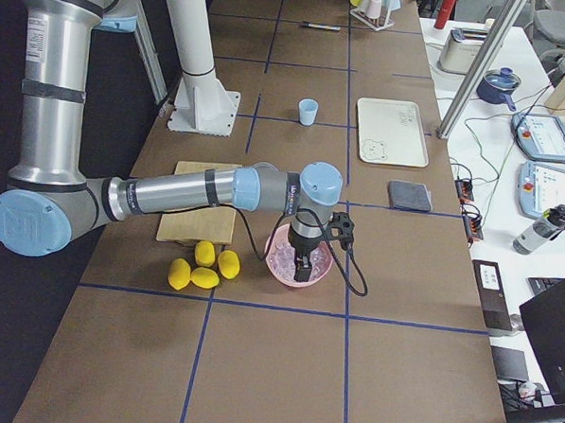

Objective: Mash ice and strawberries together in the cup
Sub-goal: 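Lower the muddler onto the table and release it with the left gripper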

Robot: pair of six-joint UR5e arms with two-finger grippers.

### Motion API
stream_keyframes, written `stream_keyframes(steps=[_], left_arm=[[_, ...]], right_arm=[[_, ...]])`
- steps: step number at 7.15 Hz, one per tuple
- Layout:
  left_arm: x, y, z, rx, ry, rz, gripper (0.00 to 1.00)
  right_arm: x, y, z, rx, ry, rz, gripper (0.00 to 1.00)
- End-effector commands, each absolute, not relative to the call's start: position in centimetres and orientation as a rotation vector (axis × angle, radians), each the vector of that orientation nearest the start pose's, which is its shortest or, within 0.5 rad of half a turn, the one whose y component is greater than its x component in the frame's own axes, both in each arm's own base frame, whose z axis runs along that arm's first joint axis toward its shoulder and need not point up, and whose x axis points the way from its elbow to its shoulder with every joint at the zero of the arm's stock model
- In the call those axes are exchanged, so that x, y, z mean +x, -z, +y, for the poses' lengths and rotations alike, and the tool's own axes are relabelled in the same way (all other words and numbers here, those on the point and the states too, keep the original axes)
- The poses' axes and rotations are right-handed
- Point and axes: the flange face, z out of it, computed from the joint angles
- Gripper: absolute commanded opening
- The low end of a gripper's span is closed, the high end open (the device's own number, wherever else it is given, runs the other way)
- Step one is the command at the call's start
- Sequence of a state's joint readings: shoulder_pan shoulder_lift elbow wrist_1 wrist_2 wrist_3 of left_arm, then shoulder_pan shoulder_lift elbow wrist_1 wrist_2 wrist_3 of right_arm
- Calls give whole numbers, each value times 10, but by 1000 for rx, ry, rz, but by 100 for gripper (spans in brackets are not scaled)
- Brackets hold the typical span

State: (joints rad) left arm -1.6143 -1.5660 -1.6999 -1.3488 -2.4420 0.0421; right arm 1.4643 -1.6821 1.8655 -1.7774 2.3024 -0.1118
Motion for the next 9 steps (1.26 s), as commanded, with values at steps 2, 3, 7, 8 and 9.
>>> stream_keyframes(steps=[2, 3, 7, 8, 9], left_arm=[[-78, -624, -466, -76, 60, 869, 100], [-78, -628, -460, -83, 62, 868, 100], [-82, -625, -452, -72, 49, 795, 100], [-82, -623, -454, -65, 38, 774, 100], [-82, -621, -454, -55, 27, 771, 100]], right_arm=[[35, -614, -422, -27, 233, -739, 100], [51, -614, -421, -7, 211, -744, 100], [60, -614, -426, 6, 194, -736, 100], [61, -609, -428, 15, 196, -733, 100], [62, -609, -427, 15, 194, -733, 100]])
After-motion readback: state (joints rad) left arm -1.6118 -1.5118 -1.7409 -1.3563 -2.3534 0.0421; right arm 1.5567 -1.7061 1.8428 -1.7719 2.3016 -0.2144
